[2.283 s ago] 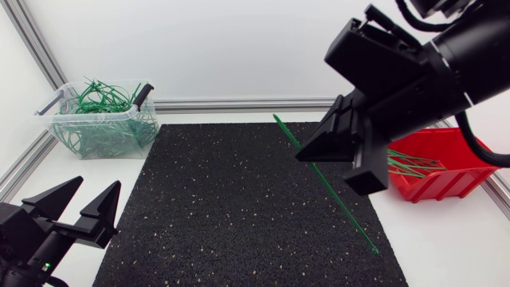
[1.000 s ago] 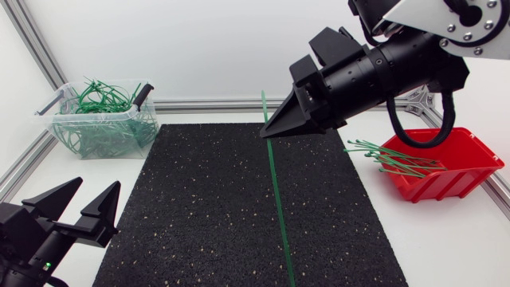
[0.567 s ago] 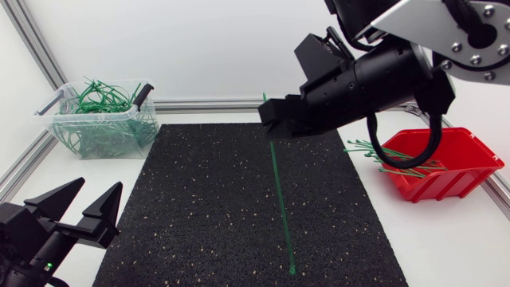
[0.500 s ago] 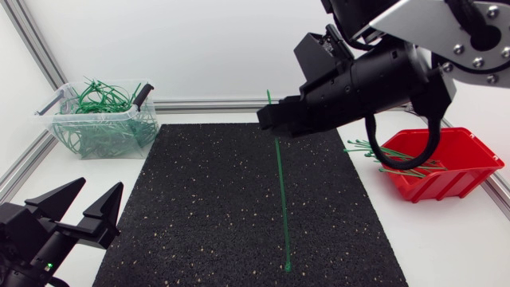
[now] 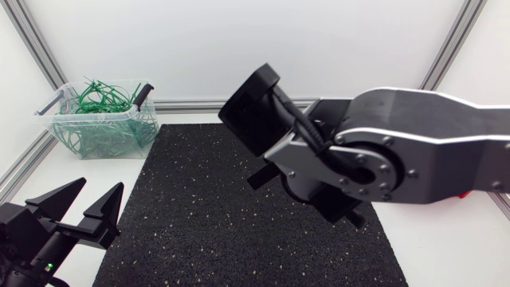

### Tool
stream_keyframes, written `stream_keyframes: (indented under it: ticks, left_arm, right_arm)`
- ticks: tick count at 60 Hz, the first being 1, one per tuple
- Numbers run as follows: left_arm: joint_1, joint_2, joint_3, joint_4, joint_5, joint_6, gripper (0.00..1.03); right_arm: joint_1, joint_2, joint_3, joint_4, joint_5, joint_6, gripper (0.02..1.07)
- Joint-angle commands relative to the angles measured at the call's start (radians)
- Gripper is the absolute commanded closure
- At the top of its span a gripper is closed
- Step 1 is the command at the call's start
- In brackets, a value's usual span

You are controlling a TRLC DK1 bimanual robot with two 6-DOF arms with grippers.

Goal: Take a green cable tie from the red box, thread the tail through the head to close it, then place it in the transparent bin on the left.

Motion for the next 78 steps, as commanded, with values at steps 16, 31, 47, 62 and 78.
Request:
stream_keyframes:
  ticks: [16, 31, 47, 62, 78]
  left_arm:
    - [-0.012, 0.011, -0.039, -0.025, -0.005, -0.019, 0.03]
    - [-0.015, 0.014, -0.039, -0.025, -0.005, -0.019, 0.03]
    - [-0.024, 0.02, -0.039, -0.025, -0.005, -0.019, 0.03]
    - [-0.024, 0.02, -0.039, -0.025, -0.005, -0.019, 0.03]
    - [-0.024, 0.021, -0.039, -0.025, -0.005, -0.019, 0.03]
  right_arm:
    - [0.084, 0.215, -0.025, 0.01, 0.157, -0.018, 1.01]
    - [0.101, 0.278, 0.023, 0.039, 0.024, 0.022, 1.01]
    - [0.116, 0.385, 0.089, 0.029, -0.028, 0.096, 1.01]
    - [0.113, 0.425, 0.139, -0.02, -0.148, 0.134, 0.86]
    - [0.112, 0.454, 0.176, -0.094, -0.256, 0.198, 0.73]
